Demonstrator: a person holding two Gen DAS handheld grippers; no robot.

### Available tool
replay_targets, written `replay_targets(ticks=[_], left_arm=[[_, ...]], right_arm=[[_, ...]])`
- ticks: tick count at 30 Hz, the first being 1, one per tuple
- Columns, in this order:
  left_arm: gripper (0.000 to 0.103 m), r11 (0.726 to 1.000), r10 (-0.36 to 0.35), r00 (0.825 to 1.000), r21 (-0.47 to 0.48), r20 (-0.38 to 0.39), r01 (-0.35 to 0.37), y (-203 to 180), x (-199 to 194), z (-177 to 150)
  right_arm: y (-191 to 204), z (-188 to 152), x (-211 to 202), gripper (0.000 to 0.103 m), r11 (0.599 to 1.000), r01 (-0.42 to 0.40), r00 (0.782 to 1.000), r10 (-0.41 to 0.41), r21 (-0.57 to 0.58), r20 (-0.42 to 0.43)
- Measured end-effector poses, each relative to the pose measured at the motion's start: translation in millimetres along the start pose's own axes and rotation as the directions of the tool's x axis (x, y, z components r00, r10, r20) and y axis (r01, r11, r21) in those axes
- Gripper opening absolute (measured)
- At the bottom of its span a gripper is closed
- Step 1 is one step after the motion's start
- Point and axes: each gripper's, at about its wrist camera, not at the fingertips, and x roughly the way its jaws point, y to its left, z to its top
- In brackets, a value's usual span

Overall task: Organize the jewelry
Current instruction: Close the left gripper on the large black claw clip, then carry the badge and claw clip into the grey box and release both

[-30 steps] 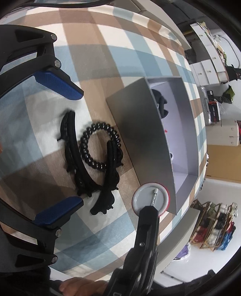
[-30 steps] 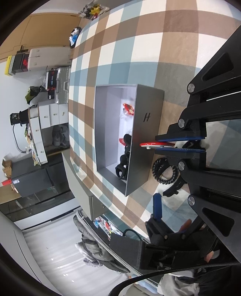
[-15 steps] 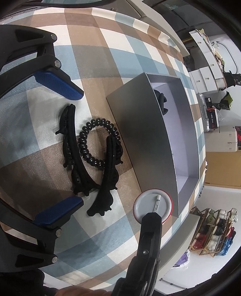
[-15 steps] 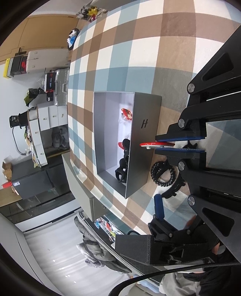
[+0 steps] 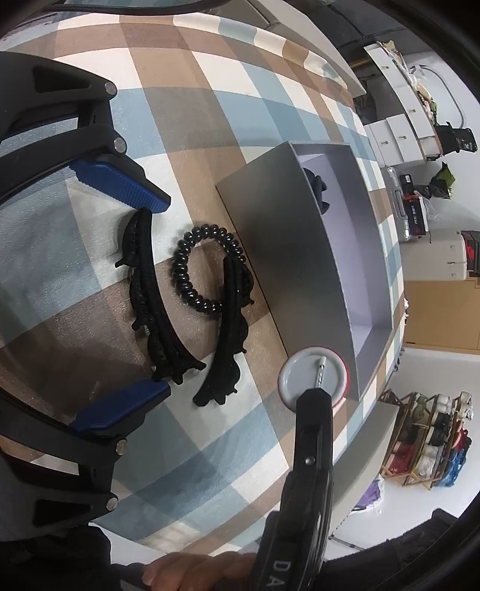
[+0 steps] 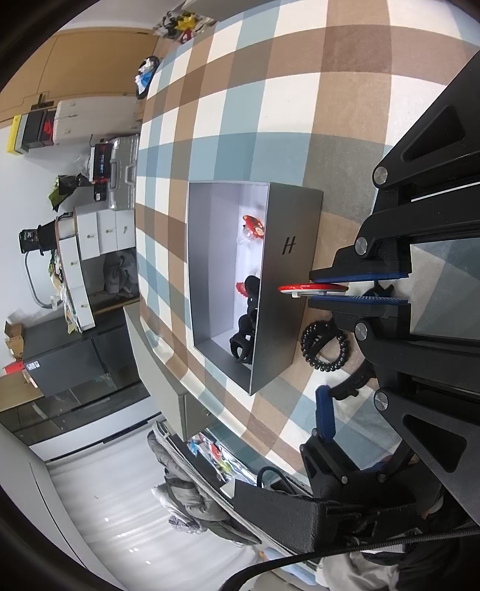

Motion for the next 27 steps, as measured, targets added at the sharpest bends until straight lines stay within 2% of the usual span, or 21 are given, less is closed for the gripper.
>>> replay_targets(ticks=[9, 15, 19, 27], left_arm=[[0.088, 1.000, -0.021, 0.997, 0.005, 0.072, 0.021, 1, -17, 6], [0.088, 0.999, -0.026, 0.988, -0.017, 0.150, 0.029, 11, -31, 10], [0.088, 0.999, -0.012, 0.979, -0.045, 0.204, 0.022, 20, -41, 13], [0.088, 0.996, 0.047, 0.965, -0.090, 0.259, -0.024, 37, -43, 21]], right_arm=[[-1, 3, -9, 0.006, 1.000, -0.009, 0.999, 0.009, 0.008, 0.035], [-8, 7, -17, 0.006, 0.999, -0.010, 0.997, 0.008, 0.036, 0.077], [-11, 8, -20, 0.006, 0.999, -0.013, 0.995, 0.008, 0.051, 0.102], [-12, 12, -26, 0.006, 0.997, -0.023, 0.991, 0.013, 0.077, 0.137]])
